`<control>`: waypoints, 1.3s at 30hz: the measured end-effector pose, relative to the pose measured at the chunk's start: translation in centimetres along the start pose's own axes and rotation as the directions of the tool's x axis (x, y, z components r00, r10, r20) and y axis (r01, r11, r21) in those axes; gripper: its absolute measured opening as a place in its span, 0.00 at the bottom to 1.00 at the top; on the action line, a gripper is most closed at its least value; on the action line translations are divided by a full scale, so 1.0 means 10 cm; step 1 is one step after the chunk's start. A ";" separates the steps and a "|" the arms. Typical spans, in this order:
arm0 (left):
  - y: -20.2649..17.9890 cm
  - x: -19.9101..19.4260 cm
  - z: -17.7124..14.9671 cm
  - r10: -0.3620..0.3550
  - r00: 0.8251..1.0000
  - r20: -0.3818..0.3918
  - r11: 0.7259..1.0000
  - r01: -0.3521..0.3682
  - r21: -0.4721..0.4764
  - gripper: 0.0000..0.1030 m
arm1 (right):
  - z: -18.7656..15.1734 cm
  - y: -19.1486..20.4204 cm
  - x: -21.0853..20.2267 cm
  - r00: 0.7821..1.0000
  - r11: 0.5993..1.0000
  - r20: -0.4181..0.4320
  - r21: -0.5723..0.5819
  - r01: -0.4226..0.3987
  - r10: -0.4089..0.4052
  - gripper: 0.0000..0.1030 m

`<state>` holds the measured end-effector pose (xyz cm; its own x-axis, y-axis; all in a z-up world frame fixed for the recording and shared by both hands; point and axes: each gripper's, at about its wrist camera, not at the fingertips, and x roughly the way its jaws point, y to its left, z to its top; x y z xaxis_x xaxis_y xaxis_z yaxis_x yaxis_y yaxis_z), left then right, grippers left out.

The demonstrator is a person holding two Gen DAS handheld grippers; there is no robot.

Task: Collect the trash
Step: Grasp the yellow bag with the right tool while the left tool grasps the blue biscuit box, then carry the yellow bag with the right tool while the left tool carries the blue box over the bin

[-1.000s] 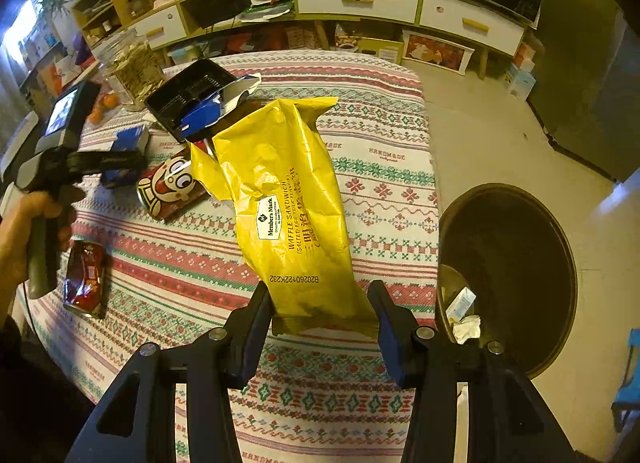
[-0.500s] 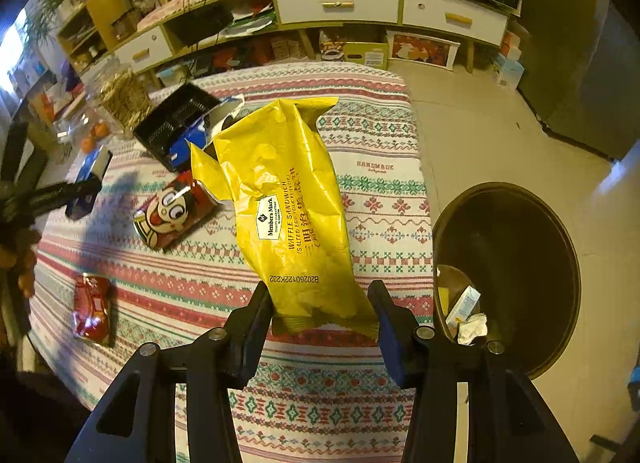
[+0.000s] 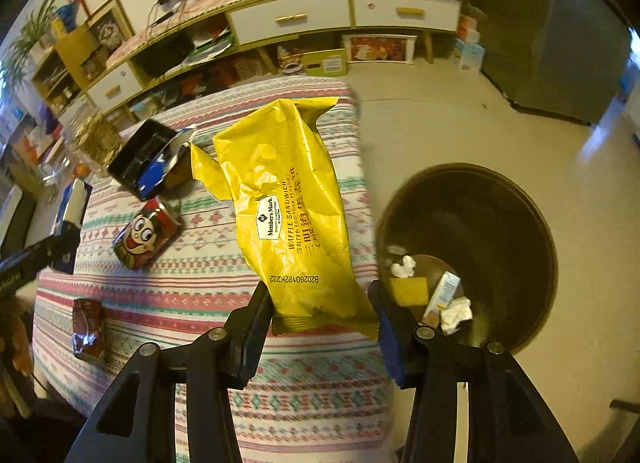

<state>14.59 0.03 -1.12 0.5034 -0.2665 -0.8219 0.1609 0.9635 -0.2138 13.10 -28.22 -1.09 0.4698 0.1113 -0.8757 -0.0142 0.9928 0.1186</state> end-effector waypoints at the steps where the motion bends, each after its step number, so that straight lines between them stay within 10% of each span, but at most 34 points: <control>1: -0.08 0.02 -0.02 -0.008 1.000 -0.004 1.000 0.008 0.016 0.60 | -0.02 -0.05 -0.01 1.000 1.000 -0.001 0.006 0.003 -0.003 0.48; 24: -2.42 0.75 -0.16 -0.144 0.983 -0.114 0.912 0.177 0.369 0.61 | -0.68 -1.83 -0.25 0.989 0.958 -0.063 0.247 0.144 -0.132 0.48; 39: -2.97 1.49 -0.09 -0.130 0.982 -0.136 0.937 0.167 0.308 0.61 | -0.77 -2.32 -0.24 0.988 0.923 -0.076 0.354 0.150 -0.132 0.48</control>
<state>16.56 -32.50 -7.53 0.3581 -0.3838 -0.8512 0.4964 0.8504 -0.1746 5.50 -51.21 -5.37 0.3995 -0.0178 -0.9166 0.3702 0.9178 0.1435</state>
